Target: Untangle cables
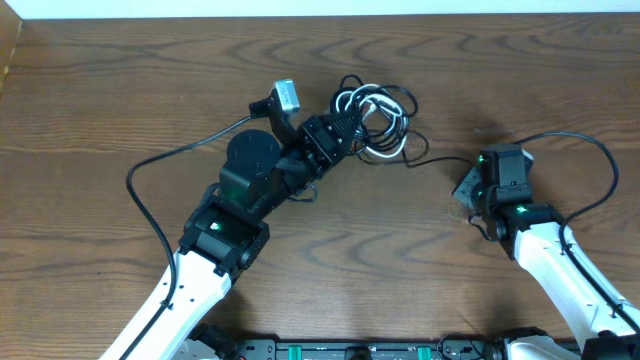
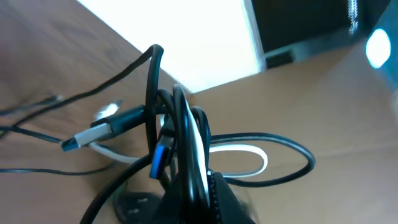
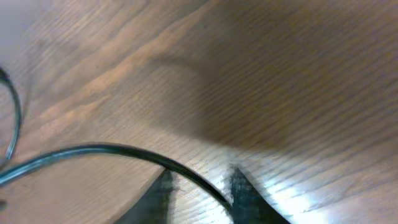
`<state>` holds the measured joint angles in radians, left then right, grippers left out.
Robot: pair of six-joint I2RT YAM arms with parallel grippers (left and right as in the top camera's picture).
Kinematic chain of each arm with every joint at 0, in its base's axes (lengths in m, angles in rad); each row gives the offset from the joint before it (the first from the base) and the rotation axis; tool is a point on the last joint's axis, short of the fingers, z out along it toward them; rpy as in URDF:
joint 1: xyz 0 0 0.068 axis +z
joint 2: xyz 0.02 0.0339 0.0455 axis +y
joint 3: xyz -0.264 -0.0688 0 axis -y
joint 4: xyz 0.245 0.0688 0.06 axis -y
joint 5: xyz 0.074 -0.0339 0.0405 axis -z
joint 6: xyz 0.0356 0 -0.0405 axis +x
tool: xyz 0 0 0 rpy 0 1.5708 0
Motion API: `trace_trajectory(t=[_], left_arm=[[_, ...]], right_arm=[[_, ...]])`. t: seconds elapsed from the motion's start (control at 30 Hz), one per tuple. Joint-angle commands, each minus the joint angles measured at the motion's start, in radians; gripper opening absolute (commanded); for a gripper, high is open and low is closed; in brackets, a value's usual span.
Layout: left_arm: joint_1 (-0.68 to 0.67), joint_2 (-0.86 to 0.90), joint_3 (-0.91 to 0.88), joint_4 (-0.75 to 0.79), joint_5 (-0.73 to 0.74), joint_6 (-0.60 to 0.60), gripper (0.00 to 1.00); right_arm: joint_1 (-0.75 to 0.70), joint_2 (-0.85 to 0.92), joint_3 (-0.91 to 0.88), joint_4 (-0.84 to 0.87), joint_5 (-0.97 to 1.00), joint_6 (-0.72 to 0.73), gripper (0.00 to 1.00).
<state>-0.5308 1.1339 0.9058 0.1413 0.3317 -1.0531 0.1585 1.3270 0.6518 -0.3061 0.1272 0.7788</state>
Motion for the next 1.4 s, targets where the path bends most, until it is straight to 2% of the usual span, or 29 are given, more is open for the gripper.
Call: trace_trajectory(t=[0.0, 0.1, 0.13, 0.43, 0.67, 0.83, 0.93, 1.13, 1.37], left_arm=[[0.006, -0.019, 0.033, -0.029, 0.000, 0.316, 0.07], [0.006, -0.018, 0.033, -0.075, 0.000, 0.452, 0.08], [0.006, -0.018, 0.033, -0.088, 0.000, 0.496, 0.08], [0.006, -0.018, 0.033, -0.231, 0.001, 0.797, 0.08], [0.006, -0.018, 0.033, -0.338, 0.002, 1.045, 0.08], [0.006, -0.018, 0.032, -0.351, 0.162, 1.217, 0.08], [0.006, -0.018, 0.032, -0.363, 0.227, 1.283, 0.07], [0.006, -0.018, 0.031, -0.450, 0.234, 1.408, 0.08], [0.006, -0.018, 0.031, -0.451, 0.245, 1.408, 0.07]], right_arm=[[-0.009, 0.003, 0.006, 0.019, -0.018, 0.022, 0.44], [-0.009, 0.003, 0.006, 0.064, -0.081, -0.049, 0.58], [-0.009, 0.003, 0.006, 0.084, -0.112, -0.065, 0.59], [-0.009, 0.003, 0.006, 0.346, -0.542, -0.299, 0.73], [-0.009, 0.003, 0.006, 0.414, -0.658, -0.338, 0.80], [-0.007, 0.003, 0.006, 0.438, -0.830, -0.502, 0.84], [-0.007, 0.003, 0.006, 0.448, -0.885, -0.532, 0.85], [-0.006, 0.003, 0.006, 0.514, -1.085, -0.628, 0.85], [0.003, 0.003, 0.006, 0.537, -1.100, -0.628, 0.86]])
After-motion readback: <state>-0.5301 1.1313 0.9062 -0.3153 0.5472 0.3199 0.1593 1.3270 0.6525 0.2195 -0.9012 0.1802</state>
